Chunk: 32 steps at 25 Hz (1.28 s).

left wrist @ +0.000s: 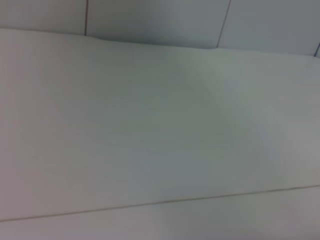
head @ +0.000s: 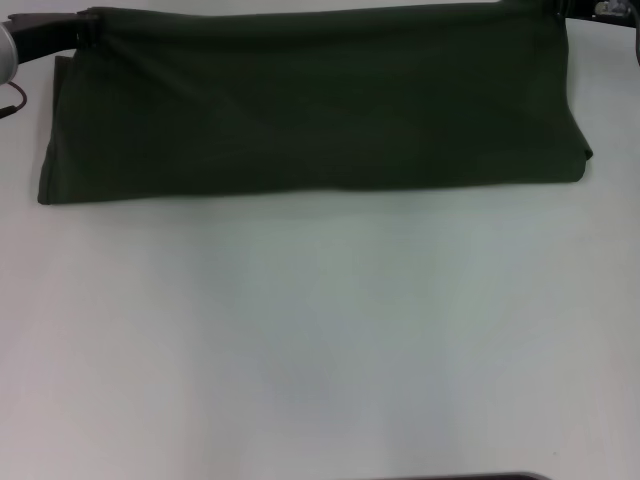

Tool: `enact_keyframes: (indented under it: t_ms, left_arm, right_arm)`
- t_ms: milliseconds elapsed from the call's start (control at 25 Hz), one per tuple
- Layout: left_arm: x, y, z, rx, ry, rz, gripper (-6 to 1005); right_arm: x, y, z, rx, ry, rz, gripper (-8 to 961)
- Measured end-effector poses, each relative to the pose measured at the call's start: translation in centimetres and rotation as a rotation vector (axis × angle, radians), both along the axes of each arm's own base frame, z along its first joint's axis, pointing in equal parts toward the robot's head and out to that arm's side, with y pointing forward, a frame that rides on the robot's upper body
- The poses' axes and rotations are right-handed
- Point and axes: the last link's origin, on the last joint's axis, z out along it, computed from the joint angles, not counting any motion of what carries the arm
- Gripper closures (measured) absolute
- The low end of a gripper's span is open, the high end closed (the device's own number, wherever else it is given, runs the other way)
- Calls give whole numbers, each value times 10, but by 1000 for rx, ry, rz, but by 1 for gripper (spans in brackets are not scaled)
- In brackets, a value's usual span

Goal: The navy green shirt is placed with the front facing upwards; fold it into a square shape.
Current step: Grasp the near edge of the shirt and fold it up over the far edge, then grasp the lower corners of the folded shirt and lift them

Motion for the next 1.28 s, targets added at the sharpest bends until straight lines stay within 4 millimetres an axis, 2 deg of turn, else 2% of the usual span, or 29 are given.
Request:
enact_keyframes:
  t_ms: [600, 640, 800, 960, 1280]
  left_arm:
    - [9, 1, -8, -11, -6, -14, 961]
    - [9, 0, -9, -11, -8, -13, 961]
    - [7, 1, -7, 14, -21, 1, 819]
    - [3, 3, -1, 61, -34, 29, 673]
    - [-6, -7, 9, 78, -63, 24, 288]
  right_arm:
    - [-6, 2, -5, -15, -13, 23, 902]
    - [-7, 2, -5, -15, -13, 23, 880]
    - [-8, 3, -4, -10, -16, 27, 791]
    - [-7, 3, -3, -2, -20, 25, 643]
    - [-2, -7, 1, 1, 28, 67, 378]
